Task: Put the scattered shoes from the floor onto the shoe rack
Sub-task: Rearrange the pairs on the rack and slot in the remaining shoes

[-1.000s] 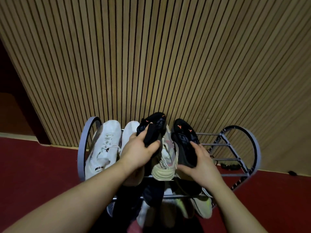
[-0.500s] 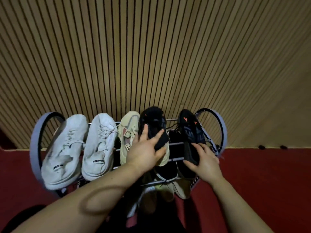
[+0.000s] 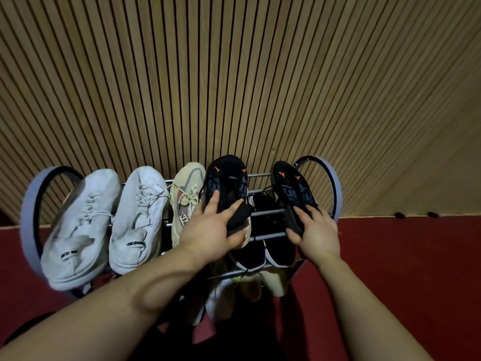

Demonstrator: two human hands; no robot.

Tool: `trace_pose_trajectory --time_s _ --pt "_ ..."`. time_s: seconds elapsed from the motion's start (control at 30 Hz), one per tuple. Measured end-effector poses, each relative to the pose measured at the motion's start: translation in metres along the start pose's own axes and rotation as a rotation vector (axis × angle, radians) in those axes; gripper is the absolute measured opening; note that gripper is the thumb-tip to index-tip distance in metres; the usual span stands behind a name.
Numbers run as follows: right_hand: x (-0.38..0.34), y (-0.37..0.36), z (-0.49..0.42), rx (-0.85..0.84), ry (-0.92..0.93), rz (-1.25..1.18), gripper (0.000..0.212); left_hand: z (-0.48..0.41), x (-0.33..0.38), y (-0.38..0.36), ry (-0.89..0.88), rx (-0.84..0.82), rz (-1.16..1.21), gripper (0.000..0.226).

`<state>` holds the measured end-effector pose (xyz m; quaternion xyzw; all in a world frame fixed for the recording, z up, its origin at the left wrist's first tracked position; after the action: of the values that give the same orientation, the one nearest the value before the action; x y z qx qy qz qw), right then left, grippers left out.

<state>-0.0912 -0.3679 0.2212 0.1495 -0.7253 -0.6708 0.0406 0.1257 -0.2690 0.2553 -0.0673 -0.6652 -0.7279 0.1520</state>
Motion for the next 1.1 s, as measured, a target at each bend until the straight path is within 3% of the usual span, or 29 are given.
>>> trace_pose_trajectory --time_s 0.33,0.57,0.7,0.83,0.97,1.1 --pt "0.012 0.001 0.011 0.131 -0.048 -0.026 0.060 0.000 -0.004 0.002 0.014 -0.060 0.054 0.080" --pt "0.020 0.002 0.007 0.022 -0.028 -0.034 0.066 -0.001 0.036 0.012 -0.008 0.024 0.185 0.071" --pt "0.027 0.005 0.003 -0.083 -0.016 -0.109 0.069 -0.005 0.080 -0.004 -0.068 0.008 0.197 0.073" --pt "0.027 0.014 0.011 -0.046 -0.029 -0.371 0.049 -0.015 0.107 -0.036 -0.013 -0.056 0.198 0.078" --pt "0.016 0.021 0.029 -0.001 0.061 -0.370 0.042 -0.021 0.104 -0.053 -0.074 -0.157 0.017 0.101" --pt "-0.006 0.024 0.048 -0.044 0.167 -0.412 0.063 -0.025 0.080 -0.030 -0.294 -0.133 -0.360 0.117"
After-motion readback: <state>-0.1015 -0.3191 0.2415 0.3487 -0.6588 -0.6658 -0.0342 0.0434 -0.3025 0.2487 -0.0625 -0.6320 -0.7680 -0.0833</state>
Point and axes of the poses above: each hand's wrist, its own z-axis away from the middle knuckle, its own y-axis out of the back of the hand, x = y × z, the point moved 6 cm from there along -z, towards the middle knuckle, and after that the axes turned 1 degree about -z, right-handed, at the moved point
